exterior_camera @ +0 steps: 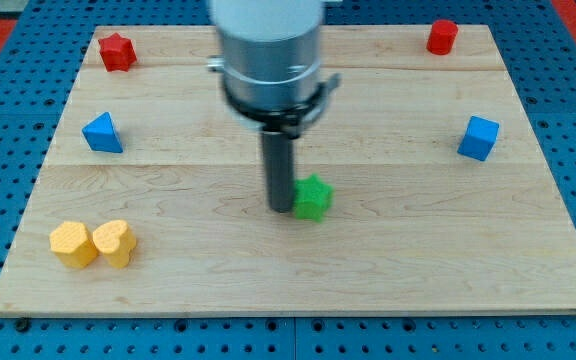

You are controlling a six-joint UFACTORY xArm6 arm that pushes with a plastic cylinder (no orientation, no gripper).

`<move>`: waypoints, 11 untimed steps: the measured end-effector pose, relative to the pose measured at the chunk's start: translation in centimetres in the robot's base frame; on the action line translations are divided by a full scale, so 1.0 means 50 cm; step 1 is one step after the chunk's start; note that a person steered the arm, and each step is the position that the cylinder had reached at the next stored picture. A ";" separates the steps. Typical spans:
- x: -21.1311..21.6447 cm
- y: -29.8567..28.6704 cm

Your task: Slide the green star close to the green circle

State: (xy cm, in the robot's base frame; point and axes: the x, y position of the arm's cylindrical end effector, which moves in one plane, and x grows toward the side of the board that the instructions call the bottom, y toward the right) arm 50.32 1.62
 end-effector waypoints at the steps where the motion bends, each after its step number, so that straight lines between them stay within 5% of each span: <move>1: 0.084 0.009; 2: 0.075 0.083; 4: -0.085 -0.010; 6: 0.019 0.040; 7: -0.083 0.128; 9: -0.254 0.053; 11: -0.269 0.144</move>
State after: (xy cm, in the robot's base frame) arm 36.88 8.81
